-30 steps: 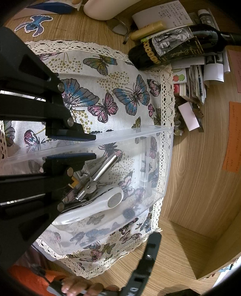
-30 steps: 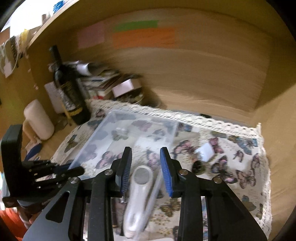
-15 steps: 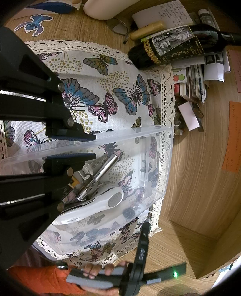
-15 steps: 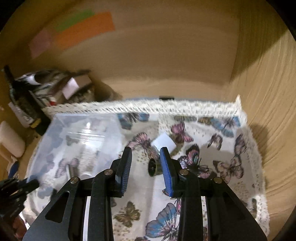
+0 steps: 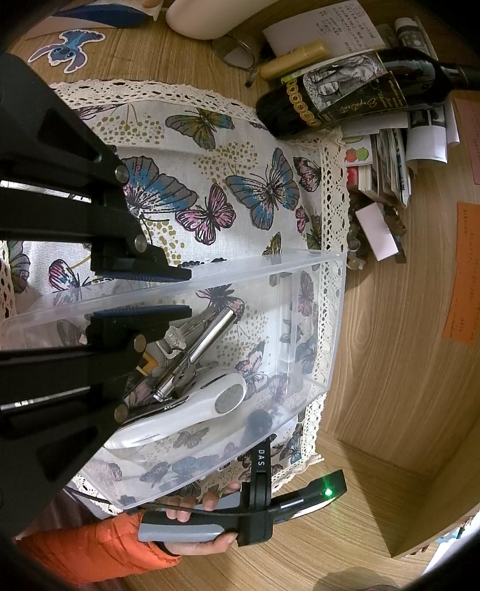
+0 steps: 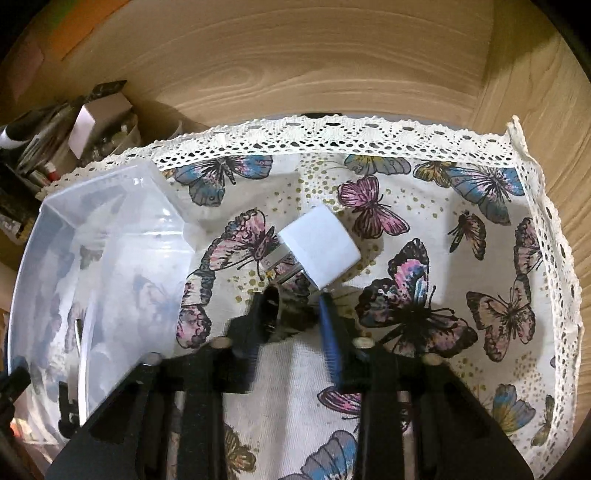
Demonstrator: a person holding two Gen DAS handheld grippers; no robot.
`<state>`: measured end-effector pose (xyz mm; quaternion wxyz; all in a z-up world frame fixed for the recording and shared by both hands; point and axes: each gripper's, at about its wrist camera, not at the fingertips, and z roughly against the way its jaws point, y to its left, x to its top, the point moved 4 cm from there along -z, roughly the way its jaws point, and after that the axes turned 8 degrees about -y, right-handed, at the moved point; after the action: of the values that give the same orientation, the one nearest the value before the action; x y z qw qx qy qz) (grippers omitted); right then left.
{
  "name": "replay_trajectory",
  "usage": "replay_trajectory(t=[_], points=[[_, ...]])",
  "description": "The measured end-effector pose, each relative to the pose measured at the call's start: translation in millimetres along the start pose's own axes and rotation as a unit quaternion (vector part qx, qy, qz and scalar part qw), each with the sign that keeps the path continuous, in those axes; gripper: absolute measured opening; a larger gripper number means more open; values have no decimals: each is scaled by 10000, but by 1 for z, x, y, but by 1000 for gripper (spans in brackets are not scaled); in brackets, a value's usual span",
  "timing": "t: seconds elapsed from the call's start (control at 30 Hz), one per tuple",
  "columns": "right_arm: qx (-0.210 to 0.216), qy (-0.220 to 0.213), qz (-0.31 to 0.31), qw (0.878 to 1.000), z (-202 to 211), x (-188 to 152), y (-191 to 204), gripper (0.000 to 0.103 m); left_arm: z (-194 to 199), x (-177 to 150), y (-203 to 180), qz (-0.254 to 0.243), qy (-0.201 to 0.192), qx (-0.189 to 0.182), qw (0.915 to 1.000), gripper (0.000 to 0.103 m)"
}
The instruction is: Organize rigid objects
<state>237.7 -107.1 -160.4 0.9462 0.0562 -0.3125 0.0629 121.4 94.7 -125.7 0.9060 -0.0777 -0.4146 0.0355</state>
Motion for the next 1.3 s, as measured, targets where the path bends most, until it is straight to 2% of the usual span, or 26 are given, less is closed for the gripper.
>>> replay_trajectory(t=[0.03, 0.4, 0.53, 0.77, 0.93, 0.97, 1.3], points=[[-14, -29, 26, 10000, 1, 0, 2, 17, 0, 0, 0, -1, 1, -1, 10000, 10], [115, -699, 372, 9968, 65, -1, 29, 17, 0, 0, 0, -10, 0, 0, 10000, 10], [243, -1044, 687, 9919, 89, 3, 45, 17, 0, -1, 0, -20, -1, 3, 10000, 10], [578, -1404, 1263, 9803, 108, 2, 90, 17, 0, 0, 0, -19, 1, 1, 10000, 10], [756, -1404, 1557, 9749, 108, -7, 111, 17, 0, -1, 0, -22, -2, 1, 10000, 10], [882, -1515, 1560, 9721, 107, -8, 116, 17, 0, -1, 0, -25, 0, 2, 10000, 10], [1152, -1060, 1826, 9706, 85, -28, 141, 18, 0, -1, 0, -25, -2, 6, 10000, 10]])
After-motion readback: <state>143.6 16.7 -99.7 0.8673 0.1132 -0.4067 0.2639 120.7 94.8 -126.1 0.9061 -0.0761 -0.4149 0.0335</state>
